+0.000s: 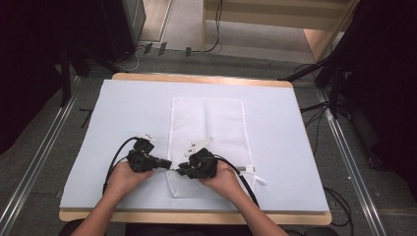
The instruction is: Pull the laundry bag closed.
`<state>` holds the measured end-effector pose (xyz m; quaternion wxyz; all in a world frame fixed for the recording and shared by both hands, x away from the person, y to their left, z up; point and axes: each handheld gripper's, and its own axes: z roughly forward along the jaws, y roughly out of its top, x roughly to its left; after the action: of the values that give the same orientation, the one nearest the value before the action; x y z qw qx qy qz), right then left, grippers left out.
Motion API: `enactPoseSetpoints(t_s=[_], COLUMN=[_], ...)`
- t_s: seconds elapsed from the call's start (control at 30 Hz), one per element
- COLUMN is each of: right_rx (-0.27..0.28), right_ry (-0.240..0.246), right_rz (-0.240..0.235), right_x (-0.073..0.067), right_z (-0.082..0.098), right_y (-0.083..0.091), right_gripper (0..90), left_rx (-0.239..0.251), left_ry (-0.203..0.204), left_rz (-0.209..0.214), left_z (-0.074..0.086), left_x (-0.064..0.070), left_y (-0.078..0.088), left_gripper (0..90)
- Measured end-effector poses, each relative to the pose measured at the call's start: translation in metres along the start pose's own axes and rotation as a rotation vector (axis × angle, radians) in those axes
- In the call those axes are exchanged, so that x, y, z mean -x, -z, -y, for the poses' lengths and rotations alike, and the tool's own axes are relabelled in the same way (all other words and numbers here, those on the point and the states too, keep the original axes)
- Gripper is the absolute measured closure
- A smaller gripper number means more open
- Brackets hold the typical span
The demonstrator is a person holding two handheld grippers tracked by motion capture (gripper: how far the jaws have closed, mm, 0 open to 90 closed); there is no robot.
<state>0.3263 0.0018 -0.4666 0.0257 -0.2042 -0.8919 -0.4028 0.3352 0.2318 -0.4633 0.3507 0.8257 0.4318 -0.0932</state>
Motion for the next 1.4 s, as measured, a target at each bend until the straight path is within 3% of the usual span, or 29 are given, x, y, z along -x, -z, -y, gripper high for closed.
enactPoseSetpoints(t_s=[0.17, 0.3, 0.43, 0.6, 0.8, 1.1, 1.27, 1.4], right_rx=[0.023, 0.047, 0.042, 0.003, -0.009, 0.045, 0.038, 0.041], right_ry=[-0.028, -0.104, -0.140, -0.144, -0.113, -0.134, -0.163, -0.170], right_rz=[-0.011, -0.017, -0.005, -0.038, -0.027, 0.008, 0.012, 0.009], right_x=[0.002, 0.006, 0.009, 0.006, 0.003, 0.004, 0.004, 0.003], right_z=[-0.002, -0.005, -0.009, -0.007, -0.003, -0.004, -0.003, -0.003], right_y=[0.004, 0.007, 0.002, -0.007, -0.009, 0.005, 0.002, 0.002], right_gripper=[79.7, 82.9, 84.6, 80.6, 80.1, 84.4, 83.3, 81.0], left_rx=[-0.002, 0.000, 0.000, 0.000, -0.004, -0.008, -0.046, -0.037], left_ry=[0.001, 0.002, 0.005, 0.012, 0.031, 0.041, 0.037, 0.044], left_rz=[-0.001, -0.002, -0.001, 0.004, 0.025, 0.057, 0.057, 0.065], left_z=[0.000, 0.000, 0.000, 0.000, 0.000, 0.008, 0.009, 0.011], left_x=[0.000, 0.000, 0.000, -0.001, 0.004, 0.014, 0.014, 0.013], left_y=[0.000, 0.000, 0.000, 0.000, 0.008, 0.007, -0.004, -0.004], left_gripper=[90.0, 90.0, 90.0, 90.0, 90.0, 90.0, 90.0, 90.0])
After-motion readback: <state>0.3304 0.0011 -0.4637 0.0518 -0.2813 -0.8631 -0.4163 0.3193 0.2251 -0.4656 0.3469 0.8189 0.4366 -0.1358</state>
